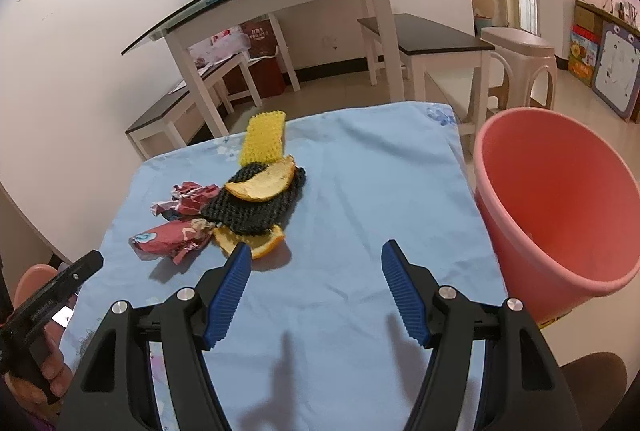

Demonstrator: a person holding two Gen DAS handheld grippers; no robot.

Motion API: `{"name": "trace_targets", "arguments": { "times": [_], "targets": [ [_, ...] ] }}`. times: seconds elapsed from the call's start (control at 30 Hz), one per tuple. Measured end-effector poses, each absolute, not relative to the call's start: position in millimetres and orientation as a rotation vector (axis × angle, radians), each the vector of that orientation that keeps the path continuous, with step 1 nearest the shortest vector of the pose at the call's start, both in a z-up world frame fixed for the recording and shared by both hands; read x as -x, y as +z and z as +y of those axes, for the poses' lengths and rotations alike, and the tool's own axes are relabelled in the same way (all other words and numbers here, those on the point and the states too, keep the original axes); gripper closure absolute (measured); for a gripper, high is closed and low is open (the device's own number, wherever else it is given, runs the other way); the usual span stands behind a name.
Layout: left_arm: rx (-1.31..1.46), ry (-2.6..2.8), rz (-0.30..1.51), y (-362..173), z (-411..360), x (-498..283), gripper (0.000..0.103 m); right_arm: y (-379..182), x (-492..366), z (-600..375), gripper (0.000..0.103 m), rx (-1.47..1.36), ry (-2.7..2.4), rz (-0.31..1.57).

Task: Collect trash
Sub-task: 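Grasp the crumpled red wrapper with the left tool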

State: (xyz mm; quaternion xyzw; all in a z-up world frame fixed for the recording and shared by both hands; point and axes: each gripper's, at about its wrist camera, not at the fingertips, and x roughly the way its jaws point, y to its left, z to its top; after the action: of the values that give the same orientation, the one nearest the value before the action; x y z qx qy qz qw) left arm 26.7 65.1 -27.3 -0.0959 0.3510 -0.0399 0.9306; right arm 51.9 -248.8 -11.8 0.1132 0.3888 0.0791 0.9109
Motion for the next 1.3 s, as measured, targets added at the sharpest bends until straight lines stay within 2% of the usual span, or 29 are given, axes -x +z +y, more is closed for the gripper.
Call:
{"name": "trace_targets", "arguments": {
  "times": [0.3,0.73,0.77,0.8,0.93,1.1,1.27,1.3],
  "targets": [
    [0.215,-0.153,0.738,-26.4,51.2,-47.4,0.060,-15.1,-54.3,-248.7,0.035,-0.229,0.182,0.804],
    [0.161,-0.193,0.801,-56.7,26.3,-91.2,0.060,-34.6,-78.6,-231.1,0.034,-0.222,0.244,0.860],
    [0.160,-0.196,0.787,-55.6,26.6,-88.8,0.067,-37.4,-82.7,-228.6,0.034,-0.224,0.250,0.867],
    [0.157,-0.200,0.781,-54.7,26.8,-86.9,0.078,-39.9,-85.7,-226.5,0.034,-0.224,0.256,0.873],
    [0.161,-0.202,0.766,-50.8,32.6,-77.9,0.088,-49.0,-96.9,-217.8,0.035,-0.232,0.281,0.899],
    [0.191,-0.202,0.761,-46.4,41.5,-64.0,0.091,-56.9,-107.3,-205.1,0.065,-0.210,0.305,0.931],
    [0.201,-0.210,0.751,-40.6,44.6,-50.4,0.091,-60.6,-114.2,-201.8,0.074,-0.219,0.296,0.951],
    [0.200,-0.211,0.748,-39.5,44.5,-47.8,0.091,-61.0,-115.6,-201.2,0.079,-0.220,0.294,0.952]
  ]
}}
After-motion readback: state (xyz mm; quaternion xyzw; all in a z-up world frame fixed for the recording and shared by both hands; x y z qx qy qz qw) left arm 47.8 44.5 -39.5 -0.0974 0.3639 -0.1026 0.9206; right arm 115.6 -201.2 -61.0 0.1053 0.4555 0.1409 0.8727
